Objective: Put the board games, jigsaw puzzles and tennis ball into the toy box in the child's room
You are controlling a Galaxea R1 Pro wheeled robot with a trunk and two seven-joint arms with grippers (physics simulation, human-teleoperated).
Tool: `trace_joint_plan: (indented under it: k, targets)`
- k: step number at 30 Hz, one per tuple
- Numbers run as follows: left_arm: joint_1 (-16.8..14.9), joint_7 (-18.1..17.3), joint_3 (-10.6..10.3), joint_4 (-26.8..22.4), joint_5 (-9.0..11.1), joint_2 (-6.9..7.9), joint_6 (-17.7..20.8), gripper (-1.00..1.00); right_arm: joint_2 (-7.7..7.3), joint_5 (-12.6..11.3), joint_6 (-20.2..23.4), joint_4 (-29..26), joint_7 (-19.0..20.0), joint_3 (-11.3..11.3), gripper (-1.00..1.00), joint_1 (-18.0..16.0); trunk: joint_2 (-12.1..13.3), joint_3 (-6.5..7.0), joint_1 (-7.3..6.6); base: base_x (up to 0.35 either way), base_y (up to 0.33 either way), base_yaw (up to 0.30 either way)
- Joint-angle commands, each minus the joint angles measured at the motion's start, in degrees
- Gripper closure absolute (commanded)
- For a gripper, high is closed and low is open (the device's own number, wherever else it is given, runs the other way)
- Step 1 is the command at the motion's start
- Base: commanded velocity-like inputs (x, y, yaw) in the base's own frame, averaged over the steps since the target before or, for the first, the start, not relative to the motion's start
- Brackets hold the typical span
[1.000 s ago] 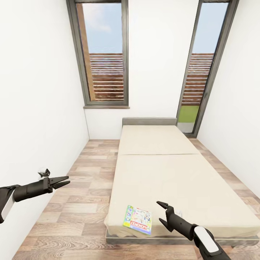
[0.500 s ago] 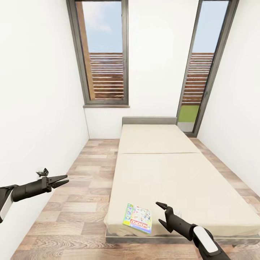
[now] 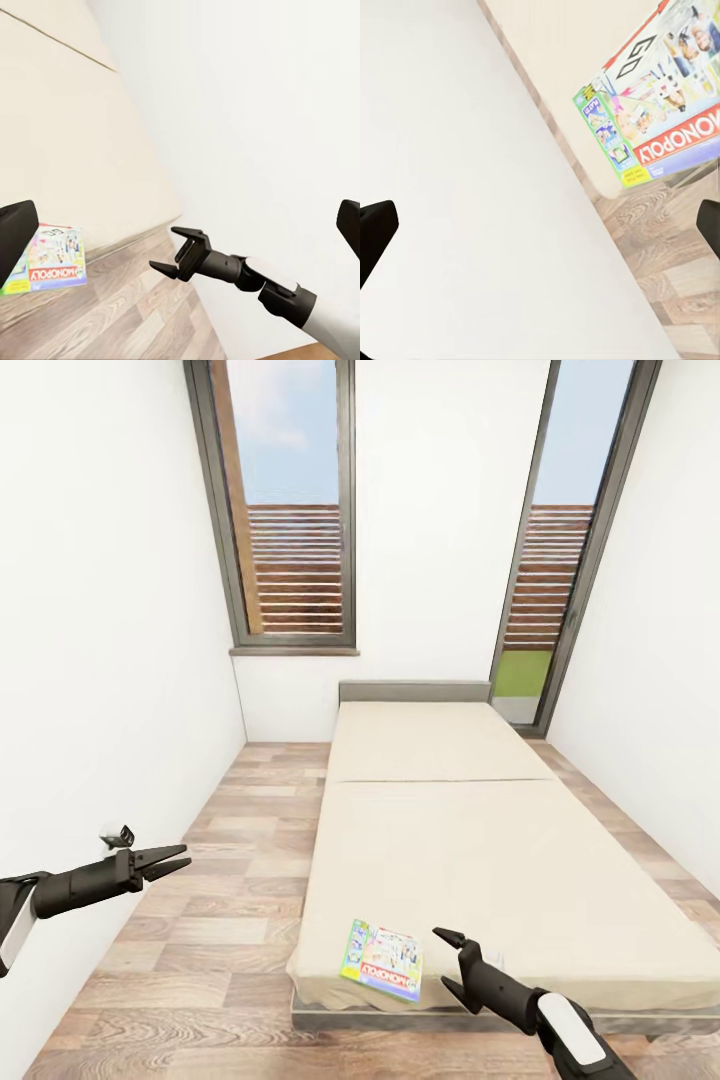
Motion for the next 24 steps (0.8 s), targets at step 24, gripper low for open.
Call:
trace_joint_plan:
  k: [24]
  targets:
    - [0.0, -0.2, 0.1, 0.0, 0.0, -0.07, 0.5, -1.00, -0.79, 8.2, 0.0, 0.3, 1.8, -0.4, -1.00, -0.3, -9.7, -4.37, 5.28, 0.000, 0.000, 0.000]
